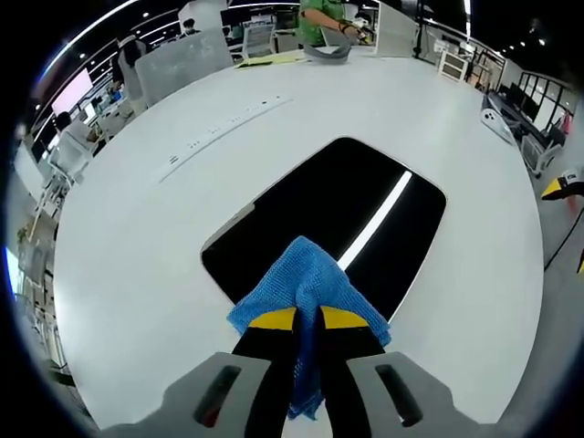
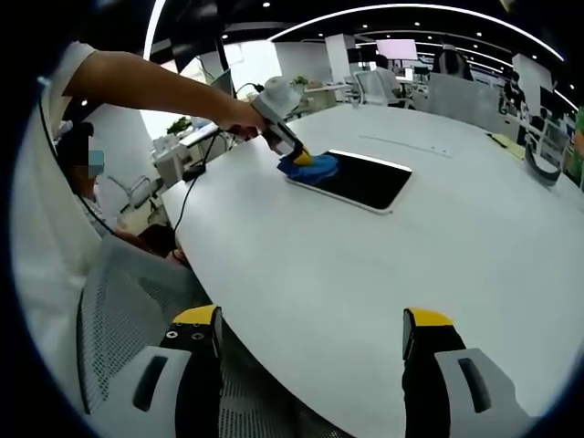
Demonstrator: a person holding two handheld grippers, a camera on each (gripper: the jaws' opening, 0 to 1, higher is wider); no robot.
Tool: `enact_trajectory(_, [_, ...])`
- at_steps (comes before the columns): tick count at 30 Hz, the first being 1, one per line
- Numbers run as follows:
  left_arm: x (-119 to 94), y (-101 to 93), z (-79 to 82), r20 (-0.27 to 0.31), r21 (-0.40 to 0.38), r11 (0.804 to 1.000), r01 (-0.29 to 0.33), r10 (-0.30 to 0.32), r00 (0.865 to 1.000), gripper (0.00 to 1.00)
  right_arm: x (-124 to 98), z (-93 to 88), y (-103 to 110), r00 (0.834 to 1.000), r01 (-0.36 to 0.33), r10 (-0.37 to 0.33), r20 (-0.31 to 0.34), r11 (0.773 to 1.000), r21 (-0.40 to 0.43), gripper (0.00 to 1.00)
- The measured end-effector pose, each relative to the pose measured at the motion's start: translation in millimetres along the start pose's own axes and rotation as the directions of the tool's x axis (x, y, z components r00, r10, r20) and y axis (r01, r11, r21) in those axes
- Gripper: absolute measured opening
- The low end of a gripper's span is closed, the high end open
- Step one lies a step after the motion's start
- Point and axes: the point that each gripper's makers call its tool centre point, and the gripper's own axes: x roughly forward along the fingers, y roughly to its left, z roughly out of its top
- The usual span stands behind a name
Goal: Wipe the mirror surface with the cleaning cloth until all visible marks leave the cleaned area.
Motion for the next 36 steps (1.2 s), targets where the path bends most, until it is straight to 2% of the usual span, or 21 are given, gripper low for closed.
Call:
enact_trajectory(9, [-4.2, 9.3, -7.9, -0.002, -0.016, 1.0, -0.015, 0.015, 1.0, 0.06, 1.2, -0.1, 1.4, 1.0, 0.0, 0.0, -0.001, 1.0, -0.001, 0.8])
enact_trajectory(36, [-8.7, 1.7, -15.7, -0.01, -0.031, 0.999, -0.006, 0.005, 1.0, 0.06, 1.7, 7.0, 2.0, 1.0, -0.006, 0.006, 0.006, 1.0, -0.017, 0.8])
